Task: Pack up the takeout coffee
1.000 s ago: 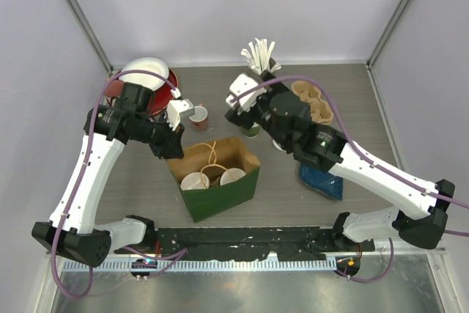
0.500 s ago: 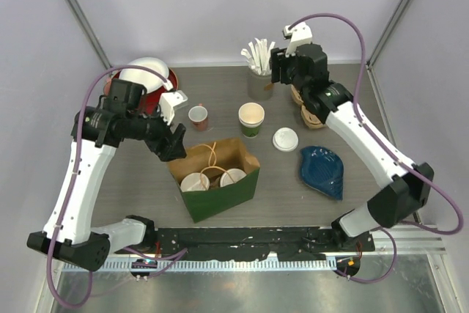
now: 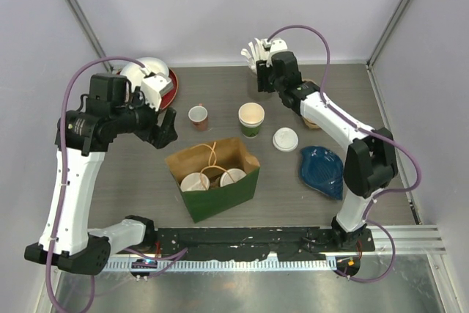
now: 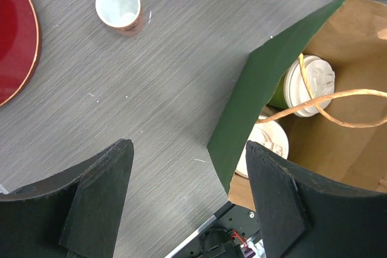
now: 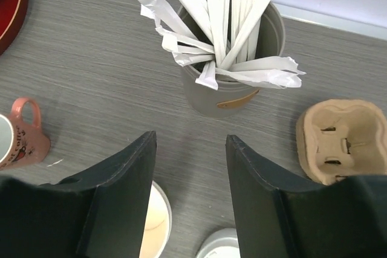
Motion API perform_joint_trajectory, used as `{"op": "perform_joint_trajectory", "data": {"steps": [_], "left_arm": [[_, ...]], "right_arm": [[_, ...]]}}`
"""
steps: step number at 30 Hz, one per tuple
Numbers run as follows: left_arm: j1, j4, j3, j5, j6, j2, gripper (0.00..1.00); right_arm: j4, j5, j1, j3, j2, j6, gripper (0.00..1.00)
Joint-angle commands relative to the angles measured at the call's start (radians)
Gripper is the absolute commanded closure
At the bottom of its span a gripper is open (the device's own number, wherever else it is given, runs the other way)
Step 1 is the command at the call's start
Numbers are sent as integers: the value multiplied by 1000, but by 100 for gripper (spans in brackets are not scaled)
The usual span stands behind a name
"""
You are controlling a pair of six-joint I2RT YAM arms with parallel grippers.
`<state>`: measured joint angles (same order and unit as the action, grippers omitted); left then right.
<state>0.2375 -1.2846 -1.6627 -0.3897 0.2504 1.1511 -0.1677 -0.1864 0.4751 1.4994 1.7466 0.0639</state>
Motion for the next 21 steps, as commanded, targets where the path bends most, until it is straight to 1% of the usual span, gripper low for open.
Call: {"op": "perform_joint_trajectory", "data": {"steps": [1, 6, 13, 16, 17, 19, 20, 21], "left_arm": [[-23, 44, -3, 23, -26, -10, 21], [-30, 38, -2, 6, -19, -8, 21], [-35, 34, 3, -6, -11, -10, 21], [-35, 30, 1, -12, -10, -8, 21], [-35, 30, 3, -12, -7, -11, 21], [-35, 27, 3, -15, -3, -11, 21], [-35, 27, 4, -17, -2, -13, 21], [-35, 25, 6, -20, -2, -11, 21]], "right_arm": [[102, 22, -9, 83, 60, 50, 46], [93, -18, -15, 151, 129, 56, 52], [83, -48, -24, 222, 198, 33, 52], [73, -67, -29, 251, 221, 19, 58], [71, -64, -32, 257, 228, 16, 64], [60, -65, -36, 272, 232, 11, 69], [56, -64, -36, 277, 235, 8, 74], [53, -64, -39, 278, 235, 5, 75]]}}
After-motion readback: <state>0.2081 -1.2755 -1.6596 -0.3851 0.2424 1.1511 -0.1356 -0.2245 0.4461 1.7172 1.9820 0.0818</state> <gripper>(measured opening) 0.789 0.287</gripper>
